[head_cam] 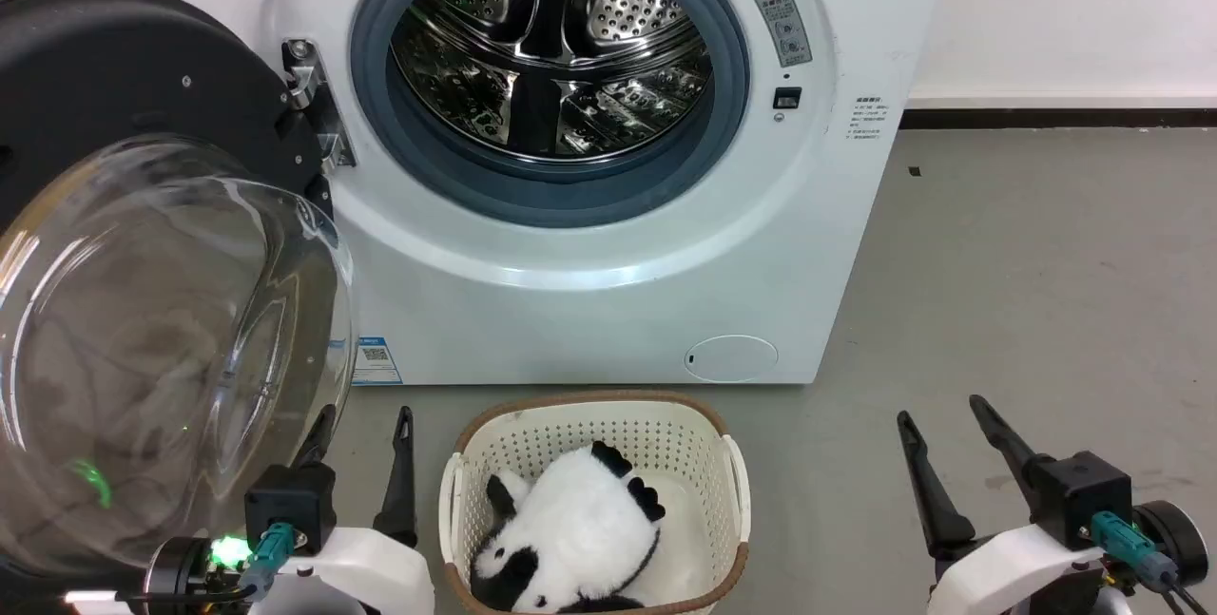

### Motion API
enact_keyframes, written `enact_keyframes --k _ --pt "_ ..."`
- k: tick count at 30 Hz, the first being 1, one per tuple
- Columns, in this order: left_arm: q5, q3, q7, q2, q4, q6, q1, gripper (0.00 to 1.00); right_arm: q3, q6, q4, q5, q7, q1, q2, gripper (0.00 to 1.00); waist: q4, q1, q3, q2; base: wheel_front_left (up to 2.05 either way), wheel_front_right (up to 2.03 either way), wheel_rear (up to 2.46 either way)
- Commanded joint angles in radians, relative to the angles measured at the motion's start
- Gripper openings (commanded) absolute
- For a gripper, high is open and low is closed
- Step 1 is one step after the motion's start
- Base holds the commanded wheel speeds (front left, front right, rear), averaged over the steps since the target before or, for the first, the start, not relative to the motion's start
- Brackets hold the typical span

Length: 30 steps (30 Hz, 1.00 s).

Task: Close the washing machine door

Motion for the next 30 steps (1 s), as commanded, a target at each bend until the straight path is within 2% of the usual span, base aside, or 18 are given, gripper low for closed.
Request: enact_keyframes --k 1,30 --pt "0.000 -0.001 -0.003 0.000 0.001 0.000 0.000 1.00 0.000 0.000 0.000 0.002 -0.003 0.000 0.000 1.00 0.000 0.0000 0.000 0.0000 0.00 0.00 0.00" --pt "-0.009 -0.022 -0.063 0.001 0.004 0.008 0.013 1.00 0.007 0.000 -0.015 0.029 -0.063 0.013 0.001 1.00 0.025 0.0000 0.001 0.0000 0.00 0.00 0.00"
